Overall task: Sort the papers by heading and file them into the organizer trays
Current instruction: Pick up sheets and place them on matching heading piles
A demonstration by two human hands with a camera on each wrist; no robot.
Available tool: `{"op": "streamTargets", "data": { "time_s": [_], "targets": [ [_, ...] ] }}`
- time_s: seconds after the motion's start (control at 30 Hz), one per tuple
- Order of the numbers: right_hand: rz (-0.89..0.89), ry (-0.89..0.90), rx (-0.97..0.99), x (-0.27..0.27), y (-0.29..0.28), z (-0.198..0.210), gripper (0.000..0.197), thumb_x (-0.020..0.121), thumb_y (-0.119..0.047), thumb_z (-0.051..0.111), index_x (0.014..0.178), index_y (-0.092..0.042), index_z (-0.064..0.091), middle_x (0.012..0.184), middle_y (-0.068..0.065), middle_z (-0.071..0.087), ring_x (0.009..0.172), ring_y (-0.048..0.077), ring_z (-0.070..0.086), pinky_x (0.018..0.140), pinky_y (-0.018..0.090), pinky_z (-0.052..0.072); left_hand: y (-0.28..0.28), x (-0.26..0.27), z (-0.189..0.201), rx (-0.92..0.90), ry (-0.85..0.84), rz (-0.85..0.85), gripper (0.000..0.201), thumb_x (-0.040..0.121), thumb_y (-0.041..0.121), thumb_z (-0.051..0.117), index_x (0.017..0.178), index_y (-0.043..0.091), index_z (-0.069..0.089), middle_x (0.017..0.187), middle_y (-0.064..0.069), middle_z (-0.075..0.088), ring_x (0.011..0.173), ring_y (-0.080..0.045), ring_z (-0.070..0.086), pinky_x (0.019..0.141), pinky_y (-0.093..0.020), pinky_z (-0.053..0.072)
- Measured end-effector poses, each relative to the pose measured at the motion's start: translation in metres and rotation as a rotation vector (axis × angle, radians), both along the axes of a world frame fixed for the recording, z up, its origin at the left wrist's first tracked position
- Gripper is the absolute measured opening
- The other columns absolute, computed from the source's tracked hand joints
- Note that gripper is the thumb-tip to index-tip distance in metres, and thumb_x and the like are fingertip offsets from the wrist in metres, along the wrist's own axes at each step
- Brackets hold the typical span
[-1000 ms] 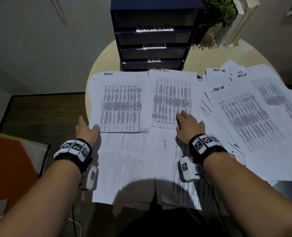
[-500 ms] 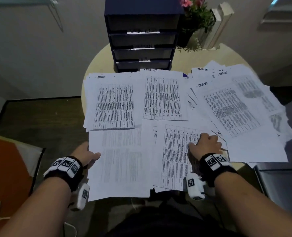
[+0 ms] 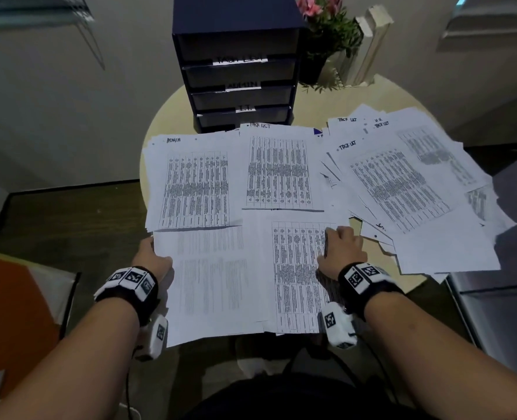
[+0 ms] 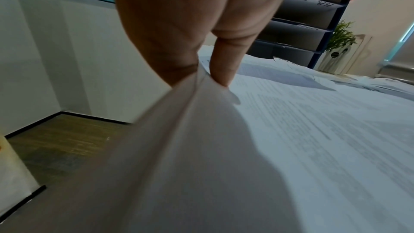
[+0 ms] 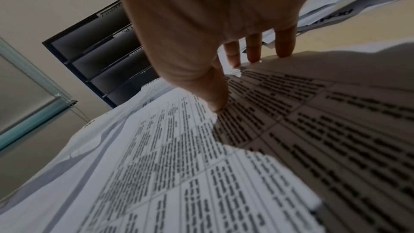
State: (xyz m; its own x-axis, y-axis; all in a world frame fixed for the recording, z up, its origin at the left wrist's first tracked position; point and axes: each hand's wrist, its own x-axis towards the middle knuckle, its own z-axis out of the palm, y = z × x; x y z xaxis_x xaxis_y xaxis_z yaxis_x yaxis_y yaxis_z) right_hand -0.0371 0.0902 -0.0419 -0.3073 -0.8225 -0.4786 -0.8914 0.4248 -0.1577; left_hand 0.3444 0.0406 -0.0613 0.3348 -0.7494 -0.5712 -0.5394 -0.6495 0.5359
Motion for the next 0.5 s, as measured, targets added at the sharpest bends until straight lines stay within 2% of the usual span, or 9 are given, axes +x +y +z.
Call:
{"op": "streamTargets", "data": {
  "time_s": [0.1,0.17,0.27,0.37,0.5],
  "targets": [
    [-0.015,-0.019,-0.004,-0.002,0.003,0.003,0.065,0.088,-0.031,0.064,0.145,-0.024,0.032,0.153,0.005,0.017,0.137,0.032,0.021,0.104,0.05,0.036,0.004,-0.011,0.01,-0.022,-0.03,0.08,0.067,0.087,0.005,0.065,0.145,0.009,0.033,0.135,-0.018,0.053,0.117,-0.038,0.054,0.095,-0.04,0.044],
    [-0.041,-0.044,-0.063,-0.002,-0.001,0.01,0.064,0.088,-0.035,0.064,0.143,-0.023,0.036,0.152,0.005,0.02,0.137,0.031,0.022,0.104,0.049,0.035,0.003,-0.017,0.02,-0.085,-0.129,0.148,0.07,0.086,0.013,0.067,0.147,0.012,0.032,0.143,-0.019,0.039,0.124,-0.04,0.047,0.102,-0.043,0.04],
    [-0.022,-0.06,-0.179,-0.003,-0.015,0.024,0.056,0.089,-0.035,0.061,0.142,-0.026,0.042,0.146,0.004,0.03,0.135,0.029,0.027,0.105,0.045,0.035,-0.008,-0.031,0.038,-0.191,-0.269,0.114,0.066,0.084,0.015,0.068,0.143,0.016,0.037,0.145,-0.019,0.03,0.13,-0.041,0.035,0.111,-0.046,0.033],
    [0.0,-0.08,-0.198,-0.013,-0.033,0.037,0.041,0.092,-0.032,0.056,0.133,-0.026,0.054,0.137,0.005,0.044,0.129,0.028,0.037,0.102,0.04,0.039,-0.026,-0.055,0.054,-0.241,-0.218,0.039,0.058,0.087,0.014,0.067,0.139,0.017,0.041,0.145,-0.018,0.03,0.131,-0.039,0.033,0.111,-0.044,0.031],
    [-0.03,-0.14,-0.158,-0.042,-0.049,0.047,0.032,0.092,-0.033,0.058,0.122,-0.023,0.062,0.129,0.008,0.051,0.118,0.026,0.051,0.1,0.043,0.046,-0.044,-0.098,0.062,-0.27,-0.132,-0.11,0.045,0.089,0.016,0.063,0.132,0.017,0.051,0.137,-0.018,0.041,0.124,-0.037,0.044,0.105,-0.041,0.037]
  ]
}}
